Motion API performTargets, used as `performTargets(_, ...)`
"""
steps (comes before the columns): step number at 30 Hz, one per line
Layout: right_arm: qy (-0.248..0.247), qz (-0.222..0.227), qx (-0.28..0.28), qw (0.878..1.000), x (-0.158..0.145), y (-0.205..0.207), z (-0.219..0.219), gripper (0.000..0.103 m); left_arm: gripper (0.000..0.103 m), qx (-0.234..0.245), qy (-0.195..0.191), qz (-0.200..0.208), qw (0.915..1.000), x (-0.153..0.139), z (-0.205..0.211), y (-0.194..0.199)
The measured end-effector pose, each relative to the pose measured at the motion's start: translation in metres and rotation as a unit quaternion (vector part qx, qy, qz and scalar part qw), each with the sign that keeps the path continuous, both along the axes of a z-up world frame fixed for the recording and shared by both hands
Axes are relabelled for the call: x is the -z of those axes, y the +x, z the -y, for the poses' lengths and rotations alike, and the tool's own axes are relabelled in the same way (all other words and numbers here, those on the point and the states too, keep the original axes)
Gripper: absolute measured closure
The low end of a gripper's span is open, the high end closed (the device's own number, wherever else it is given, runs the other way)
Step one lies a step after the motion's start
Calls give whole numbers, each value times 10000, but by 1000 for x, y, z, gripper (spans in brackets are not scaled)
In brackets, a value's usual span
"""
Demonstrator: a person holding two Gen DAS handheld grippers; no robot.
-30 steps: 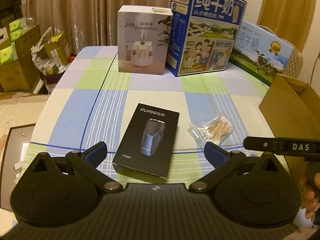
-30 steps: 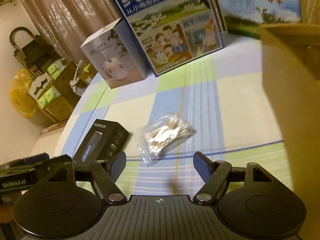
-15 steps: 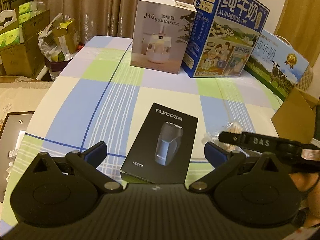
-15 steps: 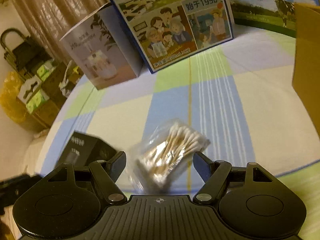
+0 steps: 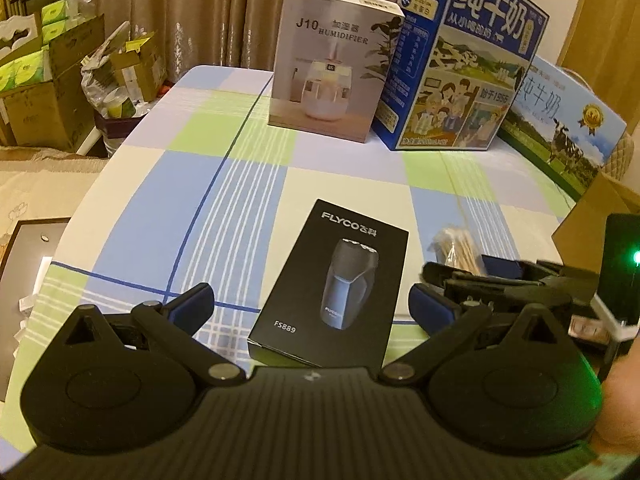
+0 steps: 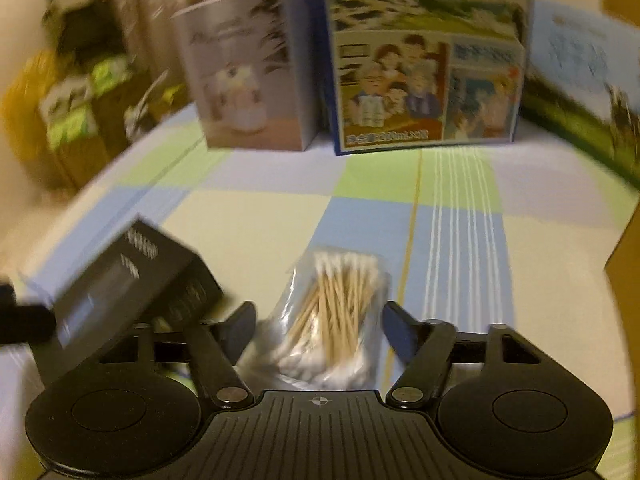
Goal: Organize objects
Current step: 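Grasp the cotton swab bag with the right tool while the left tool grasps the black shaver box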
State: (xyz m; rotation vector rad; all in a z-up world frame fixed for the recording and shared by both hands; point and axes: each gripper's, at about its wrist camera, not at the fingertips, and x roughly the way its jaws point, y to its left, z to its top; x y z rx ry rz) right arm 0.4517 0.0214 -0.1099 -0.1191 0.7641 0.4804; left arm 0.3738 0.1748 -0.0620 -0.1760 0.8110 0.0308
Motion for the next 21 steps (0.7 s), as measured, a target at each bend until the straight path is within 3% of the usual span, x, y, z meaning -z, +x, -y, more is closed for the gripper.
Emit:
performTargets(2, -235, 96, -85, 9996, 1, -3, 3, 63, 2, 53, 56, 1, 10000, 2, 3, 2)
performTargets(4, -154, -54, 13, 9999, -1, -1, 12, 74, 2, 124, 111, 6, 9999, 3, 7, 4)
performTargets(11, 60, -428, 206, 9989, -7, -2, 42, 77, 3, 779, 957, -170, 9922, 19, 34, 24)
performTargets(14, 27, -467, 138, 9988, -9, -5, 49, 77, 9, 939, 935, -342, 9906, 28, 32, 33)
performTargets(18, 6, -503, 73, 9987, -10, -7, 54, 77, 20, 782, 693, -417, 9937, 29, 26, 37)
performTargets(21, -7, -546, 42, 9985, -10, -9, 55, 77, 26, 922, 796, -435, 9916, 30, 31, 36)
